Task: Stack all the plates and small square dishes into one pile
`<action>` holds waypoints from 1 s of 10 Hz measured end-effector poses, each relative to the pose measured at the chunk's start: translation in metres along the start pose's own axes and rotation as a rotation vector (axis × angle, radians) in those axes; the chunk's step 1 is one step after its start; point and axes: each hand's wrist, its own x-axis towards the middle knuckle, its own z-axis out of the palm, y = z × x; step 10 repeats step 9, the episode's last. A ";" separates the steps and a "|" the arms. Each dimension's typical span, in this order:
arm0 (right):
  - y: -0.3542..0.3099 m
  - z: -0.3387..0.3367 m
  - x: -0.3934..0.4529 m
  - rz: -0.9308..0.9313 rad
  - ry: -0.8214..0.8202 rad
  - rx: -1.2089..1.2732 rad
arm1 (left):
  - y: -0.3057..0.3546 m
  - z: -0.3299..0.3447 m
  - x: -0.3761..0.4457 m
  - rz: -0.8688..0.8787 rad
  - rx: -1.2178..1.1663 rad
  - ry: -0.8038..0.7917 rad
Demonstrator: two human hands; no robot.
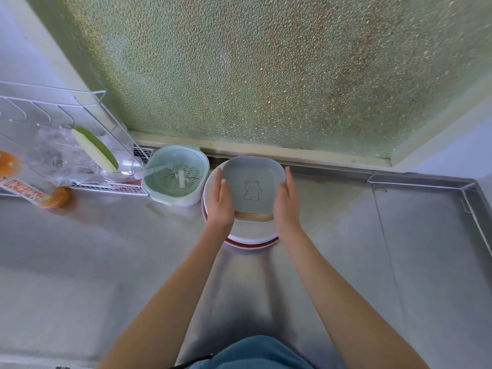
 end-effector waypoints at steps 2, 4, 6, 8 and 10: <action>0.010 -0.001 -0.002 -0.056 0.040 -0.088 | 0.003 0.001 -0.010 0.013 0.002 -0.014; 0.005 0.000 -0.003 -0.059 0.026 -0.104 | 0.003 -0.001 -0.003 0.016 0.008 -0.042; 0.003 0.003 0.000 -0.030 0.004 -0.119 | 0.002 -0.002 0.000 0.007 0.008 -0.060; 0.002 0.003 -0.007 -0.017 0.018 -0.084 | 0.002 -0.001 0.000 0.023 0.067 -0.065; -0.010 -0.001 -0.006 0.047 -0.004 -0.070 | 0.005 -0.005 0.000 0.009 0.087 -0.075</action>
